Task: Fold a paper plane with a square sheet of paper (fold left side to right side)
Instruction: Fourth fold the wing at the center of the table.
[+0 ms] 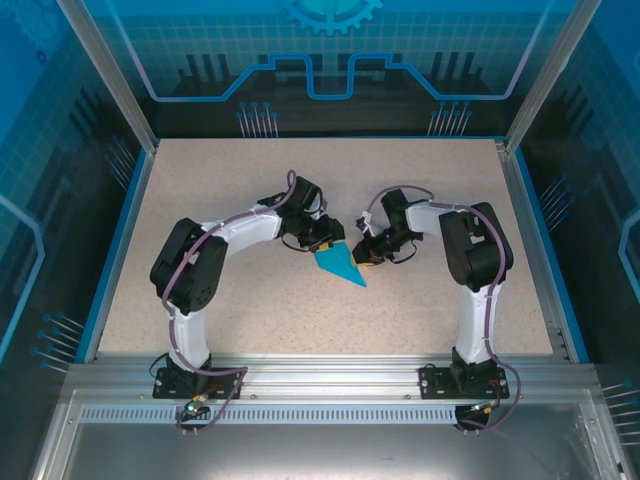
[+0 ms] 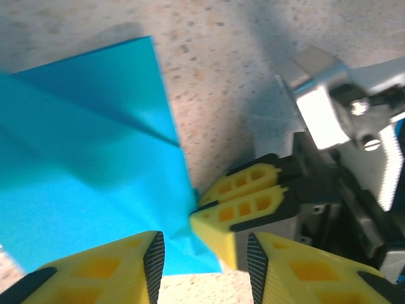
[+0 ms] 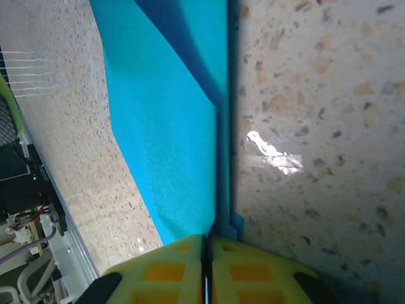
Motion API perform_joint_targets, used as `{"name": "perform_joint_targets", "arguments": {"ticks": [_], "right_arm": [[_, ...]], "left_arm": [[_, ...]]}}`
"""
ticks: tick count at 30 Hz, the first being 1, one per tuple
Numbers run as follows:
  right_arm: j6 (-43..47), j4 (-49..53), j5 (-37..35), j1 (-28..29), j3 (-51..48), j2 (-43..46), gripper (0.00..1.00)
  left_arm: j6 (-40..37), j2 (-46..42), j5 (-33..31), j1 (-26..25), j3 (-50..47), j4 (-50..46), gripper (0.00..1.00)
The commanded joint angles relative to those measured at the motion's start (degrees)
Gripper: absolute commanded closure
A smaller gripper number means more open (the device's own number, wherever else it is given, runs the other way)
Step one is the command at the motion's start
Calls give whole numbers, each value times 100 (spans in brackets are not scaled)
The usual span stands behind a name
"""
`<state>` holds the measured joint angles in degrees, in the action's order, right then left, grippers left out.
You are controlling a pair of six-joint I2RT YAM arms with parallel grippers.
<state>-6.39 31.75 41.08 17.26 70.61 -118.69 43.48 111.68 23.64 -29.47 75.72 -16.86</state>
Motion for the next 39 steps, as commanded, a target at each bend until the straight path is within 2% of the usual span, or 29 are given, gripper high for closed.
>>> {"name": "perform_joint_targets", "arguments": {"ticks": [1,6,17,21,25,30,34,39], "right_arm": [[24,77,-391,67,15,-268,89],[34,95,-395,77,19,-268,89],[44,111,-408,89,25,-262,89],[-14,-13,-224,44,-60,-95,85],[-130,-87,-101,-132,-230,479,75],[-148,179,-142,-359,-484,1246,69],[-297,94,311,-171,-808,1542,72],[-757,-508,566,226,-1146,1390,72]], "left_arm": [[113,380,369,-107,236,201,57],[152,636,391,-143,373,251,58],[-41,1112,-90,-137,374,-122,58],[-77,1163,-254,-138,247,-211,58],[-12,1147,-261,-137,-24,-97,58],[29,1106,-258,-146,-154,-1,58],[11,1092,-272,-146,-147,-12,58],[4,1086,-281,-143,-147,-28,58]]}}
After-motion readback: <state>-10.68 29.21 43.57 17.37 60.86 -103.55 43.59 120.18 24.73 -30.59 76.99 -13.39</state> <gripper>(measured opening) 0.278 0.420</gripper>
